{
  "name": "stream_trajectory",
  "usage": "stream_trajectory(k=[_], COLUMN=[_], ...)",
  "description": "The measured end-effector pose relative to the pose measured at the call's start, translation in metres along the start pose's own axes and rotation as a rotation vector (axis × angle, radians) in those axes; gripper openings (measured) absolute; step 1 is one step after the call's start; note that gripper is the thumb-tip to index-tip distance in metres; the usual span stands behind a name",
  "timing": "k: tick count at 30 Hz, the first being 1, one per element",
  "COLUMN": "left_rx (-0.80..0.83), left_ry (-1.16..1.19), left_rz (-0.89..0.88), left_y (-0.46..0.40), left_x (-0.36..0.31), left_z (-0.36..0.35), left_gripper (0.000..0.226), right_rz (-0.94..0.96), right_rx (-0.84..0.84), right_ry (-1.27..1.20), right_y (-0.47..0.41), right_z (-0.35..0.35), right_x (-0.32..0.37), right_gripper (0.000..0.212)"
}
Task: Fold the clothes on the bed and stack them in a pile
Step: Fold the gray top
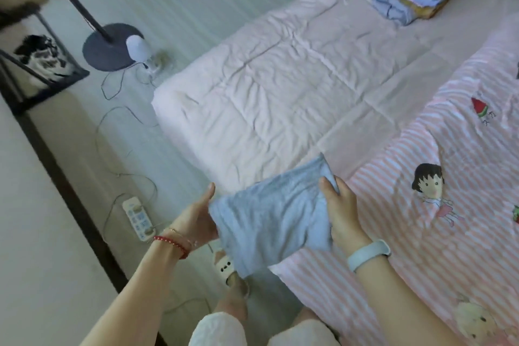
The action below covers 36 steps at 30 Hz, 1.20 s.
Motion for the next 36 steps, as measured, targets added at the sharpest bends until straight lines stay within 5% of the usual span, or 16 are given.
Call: stream_trajectory(k=[5, 11, 20, 25, 31, 36], left_rx=[-0.207, -0.656, -0.709, -0.482, -0.769, -0.766], left_ry=[-0.068, -0.300, -0.242, -0.166, -0.533, -0.750], left_rz=[-0.236, -0.563, -0.511, -0.473, -0.711, -0.816], left_y=[0.015, 0.026, -0.012, -0.041, -0.061, -0.109], left_x=[-0.067, -0.179, -0.336, -0.421, -0.550, -0.676], left_z=[0.090, 0.175, 0.260, 0.278, 0.331, 0.375], left_gripper=[0.049, 0.011, 0.015, 0.029, 0.023, 0.019], right_rz=[-0.103, 0.123, 0.243, 0.192, 0.217, 0.219], right_rx=[0.087, 0.177, 0.298, 0.296, 0.255, 0.171], right_ry=[-0.005, 0.271, 0.479, 0.445, 0.452, 0.381], right_y=[-0.004, -0.008, -0.061, -0.093, -0.130, -0.165], right_z=[-0.133, -0.246, -0.401, -0.476, -0.562, -0.648], right_x=[0.030, 0.094, 0.187, 0.246, 0.306, 0.361], right_gripper=[0.015, 0.019, 0.016, 0.012, 0.014, 0.020])
Point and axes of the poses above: each hand's wrist, its own y-axis away from the middle knuckle, its own z-axis out of the back of the hand, x = y × z, the point moved 9 cm from there along -y, towards the middle knuckle, and after that the axes turned 13 degrees about -z, right-handed, at the moved point
